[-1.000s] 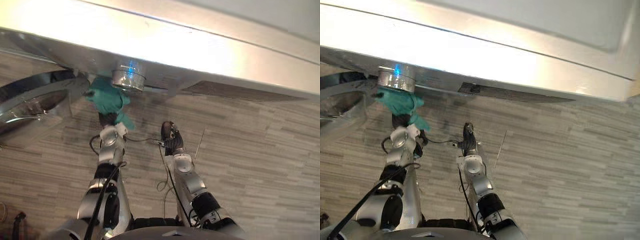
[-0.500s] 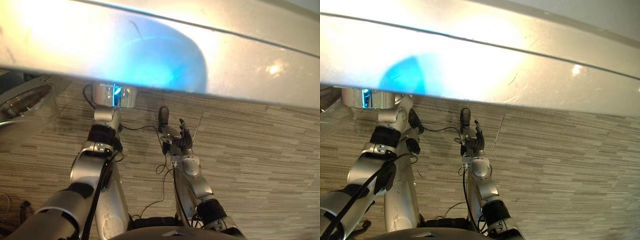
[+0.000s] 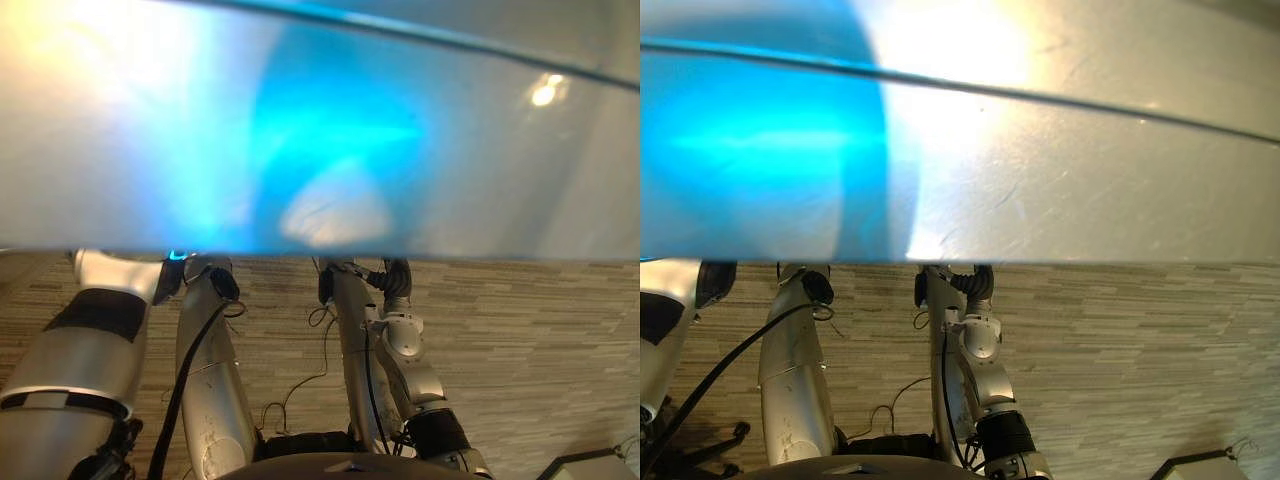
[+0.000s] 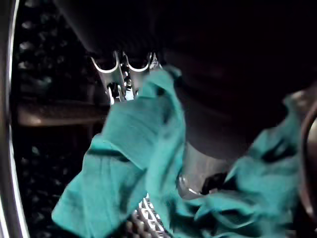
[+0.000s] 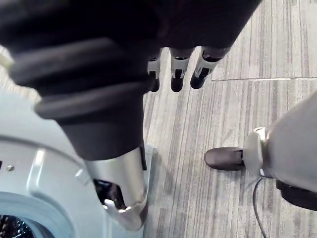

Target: Pick up the laundry basket with both hands and put the clothes into the washing machine.

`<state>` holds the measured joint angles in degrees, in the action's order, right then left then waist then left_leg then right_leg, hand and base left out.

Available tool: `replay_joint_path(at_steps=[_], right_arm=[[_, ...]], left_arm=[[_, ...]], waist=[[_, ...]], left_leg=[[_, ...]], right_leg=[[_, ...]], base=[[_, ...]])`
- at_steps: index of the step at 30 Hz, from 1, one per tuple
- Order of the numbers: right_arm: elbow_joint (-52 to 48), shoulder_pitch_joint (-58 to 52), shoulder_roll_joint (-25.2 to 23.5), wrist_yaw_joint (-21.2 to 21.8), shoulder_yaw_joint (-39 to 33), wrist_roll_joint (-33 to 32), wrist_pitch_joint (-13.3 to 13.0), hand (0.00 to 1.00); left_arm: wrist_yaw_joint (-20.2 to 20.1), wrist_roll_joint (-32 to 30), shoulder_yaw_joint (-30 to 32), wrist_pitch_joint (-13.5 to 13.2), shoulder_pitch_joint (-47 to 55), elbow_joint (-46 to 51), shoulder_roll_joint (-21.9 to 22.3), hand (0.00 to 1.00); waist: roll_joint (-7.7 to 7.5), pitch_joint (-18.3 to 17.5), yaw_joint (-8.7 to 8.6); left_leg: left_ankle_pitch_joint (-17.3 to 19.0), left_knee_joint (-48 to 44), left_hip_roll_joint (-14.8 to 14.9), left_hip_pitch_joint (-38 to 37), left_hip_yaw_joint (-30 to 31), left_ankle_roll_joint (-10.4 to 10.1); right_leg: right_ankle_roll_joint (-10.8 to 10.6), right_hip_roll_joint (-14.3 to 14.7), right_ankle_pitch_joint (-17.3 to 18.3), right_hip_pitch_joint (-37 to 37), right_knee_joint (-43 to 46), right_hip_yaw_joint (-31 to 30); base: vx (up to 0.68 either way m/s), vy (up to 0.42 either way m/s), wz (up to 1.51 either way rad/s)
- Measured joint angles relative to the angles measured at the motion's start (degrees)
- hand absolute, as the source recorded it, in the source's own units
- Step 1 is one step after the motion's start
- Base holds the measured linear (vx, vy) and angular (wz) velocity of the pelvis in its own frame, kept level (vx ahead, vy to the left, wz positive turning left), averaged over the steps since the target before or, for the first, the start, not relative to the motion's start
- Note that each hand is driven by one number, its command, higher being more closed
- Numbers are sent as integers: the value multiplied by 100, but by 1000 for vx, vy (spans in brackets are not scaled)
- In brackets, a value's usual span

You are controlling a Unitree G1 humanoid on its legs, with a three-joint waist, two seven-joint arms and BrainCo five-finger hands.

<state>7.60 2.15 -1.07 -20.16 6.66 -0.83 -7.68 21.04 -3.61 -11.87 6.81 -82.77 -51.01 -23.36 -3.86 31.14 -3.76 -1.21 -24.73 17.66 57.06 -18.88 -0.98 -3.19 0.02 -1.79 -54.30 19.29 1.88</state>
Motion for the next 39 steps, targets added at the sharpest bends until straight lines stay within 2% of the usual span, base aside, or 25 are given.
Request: replay_joint_path(at_steps=[4, 6, 9, 12, 17, 21, 24, 27, 29, 31, 33, 34, 35, 37, 39], right_arm=[[10, -215, 3, -3, -62, 17, -105, 0], [8, -215, 1, -5, -109, 19, -139, 0], [7, -215, 3, -2, -136, 18, -172, 0], [16, -218, 4, 12, -135, 18, -174, 0], [60, -426, 4, 27, -120, 19, -96, 0], [329, -436, 5, 19, -90, 29, -45, 0], [428, -415, 2, 12, 7, 105, 5, 0], [514, -410, -6, 4, -6, 125, 153, 0], [550, -379, 6, 2, -13, 192, 210, 0], [699, -357, 66, 12, -13, 352, 307, 0], [849, -356, 150, 34, -6, 356, 412, 0], [1135, -372, 246, 82, 9, 357, 448, 0], [1341, -381, 304, 117, 21, 362, 493, 0], [1755, -445, 492, 262, 164, 471, 558, 0], [1983, -563, 655, 305, 299, 582, 556, 0]], left_arm=[[1, -1576, 7, 389, -1, -161, -93, 0], [-52, -1945, 47, 457, 0, -194, -93, 0], [-264, -2181, 61, 475, 0, -216, -95, 0], [-407, -2155, 104, 475, 2, -256, -83, 0], [-359, -1648, 593, 457, 189, -236, 23, 0], [-199, -1251, 1121, 382, 850, -122, 189, 0], [-87, -897, 1697, 166, 1751, 183, 456, 0], [1, -502, 2059, -117, 3073, 634, 966, 0], [27, -114, 2012, -318, 4072, 904, 1357, 0], [-18, 592, 1706, -526, 5388, 1312, 1823, 0], [-142, 990, 1334, -648, 6199, 1550, 2019, 0], [-298, 1275, 943, -798, 6951, 1730, 2131, 0], [-420, 1398, 780, -841, 7324, 1804, 2184, 0], [-752, 1593, 540, -966, 7972, 1995, 2229, 0], [-935, 1694, 422, -987, 8236, 2139, 2255, 0]], waist=[[0, 0, -55], [-5, 2, -64], [-5, 2, -91], [-5, 2, -146], [-7, 1, -272], [-7, 0, -277], [-3, -9, -238], [0, -11, -104], [4, -19, -5], [9, -39, 166], [9, -55, 252], [17, -180, 308], [15, -325, 348], [43, -598, 442], [114, -844, 465]], left_leg=[[-12, 5, -18, 10, 2, 10], [-19, 9, -27, 12, 2, 19], [-25, 15, -41, 11, 9, 26], [-31, 20, -73, 5, 15, 34], [-104, 165, -154, -126, 6, 46], [-123, 229, -156, -418, -17, 41], [-144, 299, -179, -680, -17, 9], [-125, 311, -245, -1058, -9, -18], [-80, 295, -296, -1396, 9, -58], [42, 274, -377, -1924, 48, -143], [72, 265, -481, -2278, 145, -173], [142, 267, -571, -2602, 232, -192], [144, 299, -611, -2773, 274, -197], [132, 427, -680, -3242, 285, -224], [141, 566, -628, -3490, 31, -211]], right_leg=[[4, -22, -17, 2, -4, 13], [4, -31, -18, 2, 2, 21], [5, -48, -17, 3, 18, 39], [4, -78, -18, 15, 32, 47], [3, -142, -18, 75, 49, 57], [1, -154, -10, 266, 153, 108], [25, -193, 75, 469, 235, 189], [84, -264, 315, 721, 526, 192], [109, -322, 506, 973, 765, 197], [137, -418, 829, 1389, 1147, 205], [155, -513, 1081, 1689, 1427, 231], [182, -638, 1362, 2022, 1632, 376], [199, -703, 1492, 2199, 1737, 450], [214, -866, 1747, 2699, 1882, 677], [235, -996, 1876, 3026, 1900, 913]], base=[[3, -6, 1], [6, -10, 2], [17, -28, 3], [16, -24, 5], [11, -23, 6], [21, -50, -1], [21, -59, 10], [27, -51, 16], [37, -55, 23], [26, -62, 26], [47, -93, 48], [64, -134, 72], [79, -163, 74], [86, -184, 65], [75, -157, 74]])
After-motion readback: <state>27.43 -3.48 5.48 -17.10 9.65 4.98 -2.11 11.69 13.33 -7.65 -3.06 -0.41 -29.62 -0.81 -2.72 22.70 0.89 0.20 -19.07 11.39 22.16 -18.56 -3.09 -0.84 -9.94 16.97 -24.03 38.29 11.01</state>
